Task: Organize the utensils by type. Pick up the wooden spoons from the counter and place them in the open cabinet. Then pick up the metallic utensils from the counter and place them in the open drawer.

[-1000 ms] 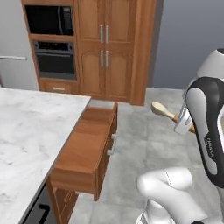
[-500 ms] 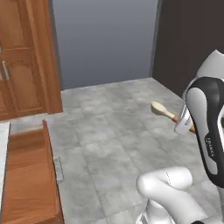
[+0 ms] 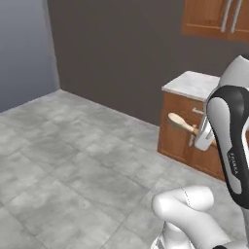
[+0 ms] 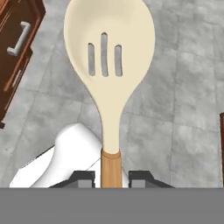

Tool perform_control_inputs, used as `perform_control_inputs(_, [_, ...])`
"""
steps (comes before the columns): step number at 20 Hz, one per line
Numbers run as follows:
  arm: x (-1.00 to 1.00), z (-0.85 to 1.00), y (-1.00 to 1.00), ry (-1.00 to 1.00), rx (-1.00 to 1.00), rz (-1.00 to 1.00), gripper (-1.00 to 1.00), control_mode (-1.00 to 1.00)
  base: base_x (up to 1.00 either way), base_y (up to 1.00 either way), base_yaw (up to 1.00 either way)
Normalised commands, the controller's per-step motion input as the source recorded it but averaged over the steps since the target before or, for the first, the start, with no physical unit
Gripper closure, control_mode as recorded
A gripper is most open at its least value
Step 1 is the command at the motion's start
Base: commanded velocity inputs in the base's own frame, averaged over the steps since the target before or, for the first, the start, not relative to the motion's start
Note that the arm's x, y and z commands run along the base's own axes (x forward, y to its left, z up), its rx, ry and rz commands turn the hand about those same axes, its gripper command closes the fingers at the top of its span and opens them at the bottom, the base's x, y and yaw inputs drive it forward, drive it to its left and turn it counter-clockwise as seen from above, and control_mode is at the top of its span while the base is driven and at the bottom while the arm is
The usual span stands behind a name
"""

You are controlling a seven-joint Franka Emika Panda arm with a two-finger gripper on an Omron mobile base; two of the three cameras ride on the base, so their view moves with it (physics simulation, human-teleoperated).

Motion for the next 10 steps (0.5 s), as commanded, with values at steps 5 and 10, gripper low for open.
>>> perform_control_inputs(5, [0.00,0.00,0.00,0.00,0.00,0.00,1.00,1.00,0.00,-0.06,-0.86])
perform_control_inputs(10, [0.00,0.00,0.00,0.00,0.00,0.00,1.00,1.00,0.00,-0.09,-0.86])
